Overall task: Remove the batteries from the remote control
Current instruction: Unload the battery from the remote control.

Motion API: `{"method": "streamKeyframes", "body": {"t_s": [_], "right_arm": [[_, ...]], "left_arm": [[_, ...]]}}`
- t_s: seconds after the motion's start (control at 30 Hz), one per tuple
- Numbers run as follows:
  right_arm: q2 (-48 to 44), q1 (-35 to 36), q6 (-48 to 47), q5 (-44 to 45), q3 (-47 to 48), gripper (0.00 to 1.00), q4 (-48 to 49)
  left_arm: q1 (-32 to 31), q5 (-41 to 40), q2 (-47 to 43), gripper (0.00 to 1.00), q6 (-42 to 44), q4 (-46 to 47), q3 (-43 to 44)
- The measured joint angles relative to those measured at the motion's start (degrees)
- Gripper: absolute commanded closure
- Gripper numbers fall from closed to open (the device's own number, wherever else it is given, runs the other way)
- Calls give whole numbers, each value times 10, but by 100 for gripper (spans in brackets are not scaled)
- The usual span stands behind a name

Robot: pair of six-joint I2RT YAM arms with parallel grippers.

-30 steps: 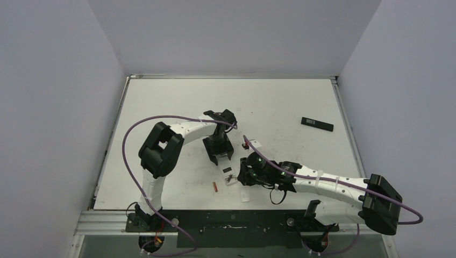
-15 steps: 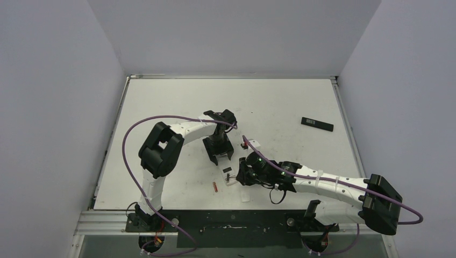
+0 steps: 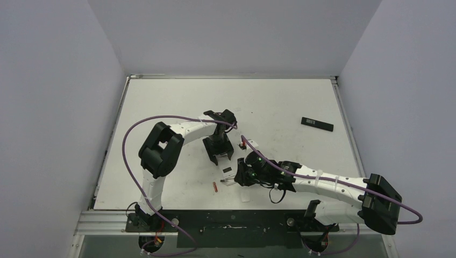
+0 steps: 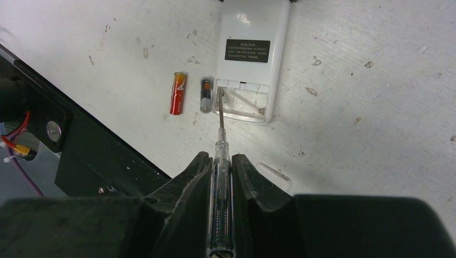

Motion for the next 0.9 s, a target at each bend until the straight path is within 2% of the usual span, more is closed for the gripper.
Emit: {"method": "streamKeyframes", "body": {"t_s": [0.5, 0.7, 0.9], "right_arm": [[9, 0, -11, -2, 17, 95, -18], [-25, 0, -10, 40, 22, 95, -39], [-101, -1, -4, 123, 23, 95, -77]], "left_arm": [[0, 0, 0, 100, 0, 0, 0], [-1, -6, -6, 99, -2, 5, -6], [-4, -19, -9, 100, -6, 4, -8]]}}
